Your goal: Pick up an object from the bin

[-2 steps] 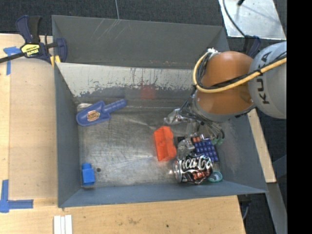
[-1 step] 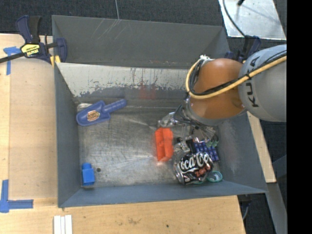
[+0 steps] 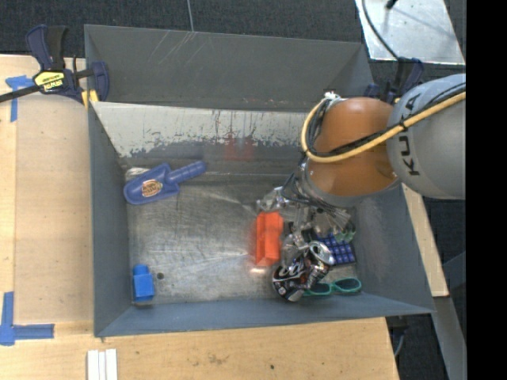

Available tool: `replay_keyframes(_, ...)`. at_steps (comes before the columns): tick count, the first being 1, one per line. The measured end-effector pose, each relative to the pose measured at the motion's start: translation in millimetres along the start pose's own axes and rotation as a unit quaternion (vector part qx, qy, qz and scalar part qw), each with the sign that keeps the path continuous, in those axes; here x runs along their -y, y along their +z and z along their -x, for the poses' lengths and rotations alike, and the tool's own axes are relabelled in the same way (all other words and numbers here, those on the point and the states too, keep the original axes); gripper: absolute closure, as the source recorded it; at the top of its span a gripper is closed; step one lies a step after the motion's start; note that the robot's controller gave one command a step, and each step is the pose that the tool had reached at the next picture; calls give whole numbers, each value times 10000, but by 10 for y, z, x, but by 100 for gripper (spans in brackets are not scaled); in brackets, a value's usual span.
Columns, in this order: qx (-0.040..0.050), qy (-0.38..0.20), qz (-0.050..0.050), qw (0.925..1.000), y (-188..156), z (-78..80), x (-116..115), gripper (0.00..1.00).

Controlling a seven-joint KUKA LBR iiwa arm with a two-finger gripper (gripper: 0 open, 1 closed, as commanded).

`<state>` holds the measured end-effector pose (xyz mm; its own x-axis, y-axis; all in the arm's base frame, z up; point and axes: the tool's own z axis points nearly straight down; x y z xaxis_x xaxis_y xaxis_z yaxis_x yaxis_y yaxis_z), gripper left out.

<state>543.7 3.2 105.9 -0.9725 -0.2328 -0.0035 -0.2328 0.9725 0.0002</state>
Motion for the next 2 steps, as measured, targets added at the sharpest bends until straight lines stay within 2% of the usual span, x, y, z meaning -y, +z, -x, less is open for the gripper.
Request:
replay_keyframes(1, -1, 4, 0, 10000, 0, 0, 0, 100)
replay_keyframes(2, 3, -1198, 0, 9928, -945, -119, -499, 100)
